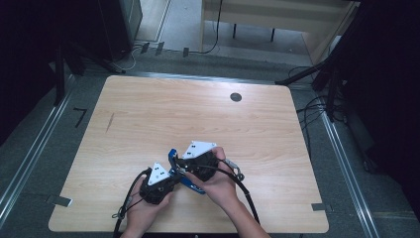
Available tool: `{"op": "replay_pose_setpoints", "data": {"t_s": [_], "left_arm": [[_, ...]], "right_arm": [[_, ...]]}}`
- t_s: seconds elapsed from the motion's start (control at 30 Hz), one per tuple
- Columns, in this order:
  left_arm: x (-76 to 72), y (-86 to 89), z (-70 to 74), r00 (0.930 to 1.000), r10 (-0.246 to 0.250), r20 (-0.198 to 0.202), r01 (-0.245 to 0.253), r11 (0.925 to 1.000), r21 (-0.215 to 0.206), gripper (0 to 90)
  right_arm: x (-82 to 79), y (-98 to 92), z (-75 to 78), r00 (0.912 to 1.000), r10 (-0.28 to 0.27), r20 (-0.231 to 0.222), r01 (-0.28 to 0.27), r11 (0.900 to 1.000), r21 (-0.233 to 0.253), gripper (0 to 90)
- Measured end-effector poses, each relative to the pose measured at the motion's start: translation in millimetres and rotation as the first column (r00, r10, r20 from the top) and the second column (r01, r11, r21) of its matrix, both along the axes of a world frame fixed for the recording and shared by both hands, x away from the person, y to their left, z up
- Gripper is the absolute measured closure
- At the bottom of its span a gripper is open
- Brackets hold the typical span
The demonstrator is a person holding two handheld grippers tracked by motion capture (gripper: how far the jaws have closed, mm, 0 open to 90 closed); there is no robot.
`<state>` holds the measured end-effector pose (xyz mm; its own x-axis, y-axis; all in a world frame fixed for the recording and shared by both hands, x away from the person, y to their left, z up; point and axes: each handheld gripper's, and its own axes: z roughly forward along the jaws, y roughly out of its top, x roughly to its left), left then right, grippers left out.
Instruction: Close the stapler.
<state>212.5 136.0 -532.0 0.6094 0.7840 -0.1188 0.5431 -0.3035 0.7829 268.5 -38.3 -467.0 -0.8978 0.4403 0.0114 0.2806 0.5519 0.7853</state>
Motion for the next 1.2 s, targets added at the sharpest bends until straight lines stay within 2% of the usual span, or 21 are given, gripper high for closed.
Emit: {"op": "replay_pose_setpoints", "data": {"t_s": [0.4, 0.7, 0.73, 0.87, 1.07, 1.1, 1.13, 1.2], "left_arm": [[0.6, -1.2, -0.3, 1.0, -0.003, 0.005, 0.003, 1.0, 0.003, 90.0], [0.1, -1.7, 0.0, 1.0, -0.001, 0.009, 0.001, 0.9999, 0.013, 90.0], [0.0, -1.8, 0.0, 1.0, -0.001, 0.01, 0.001, 0.9999, 0.014, 90.0], [0.4, -1.6, -0.3, 1.0, -0.004, 0.007, 0.004, 1.0, 0.005, 90.0], [0.4, -1.7, -0.4, 1.0, -0.002, 0.007, 0.002, 1.0, 0.003, 90.0], [0.5, -1.5, -0.3, 1.0, -0.002, 0.005, 0.002, 1.0, 0.002, 90.0], [0.5, -1.5, -0.4, 1.0, -0.002, 0.005, 0.002, 1.0, 0.001, 90.0], [0.4, -1.7, -0.4, 1.0, -0.001, 0.007, 0.001, 1.0, 0.003, 90.0]], "right_arm": [[-6.5, -10.1, 2.9, 1.0, 0.003, 0.001, -0.003, 0.999, 0.033, 90.0], [-6.6, -29.6, 12.0, 0.9993, -0.037, 0.006, 0.036, 0.997, 0.07, 90.0], [-5.5, -31.2, 15.8, 0.9986, -0.052, 0.008, 0.051, 0.995, 0.089, 90.0], [-1.2, -28.5, 23.2, 0.9969, -0.077, 0.016, 0.075, 0.991, 0.113, 90.0], [2.6, -22.6, 32.7, 0.9957, -0.085, 0.038, 0.079, 0.985, 0.151, 90.0], [2.2, -21.4, 34.4, 0.9952, -0.09, 0.039, 0.083, 0.983, 0.164, 90.0], [0.8, -18.9, 36.5, 0.9943, -0.098, 0.043, 0.087, 0.975, 0.204, 90.0], [-0.4, -17.1, 37.4, 0.9937, -0.1, 0.049, 0.088, 0.973, 0.216, 90.0]]}}
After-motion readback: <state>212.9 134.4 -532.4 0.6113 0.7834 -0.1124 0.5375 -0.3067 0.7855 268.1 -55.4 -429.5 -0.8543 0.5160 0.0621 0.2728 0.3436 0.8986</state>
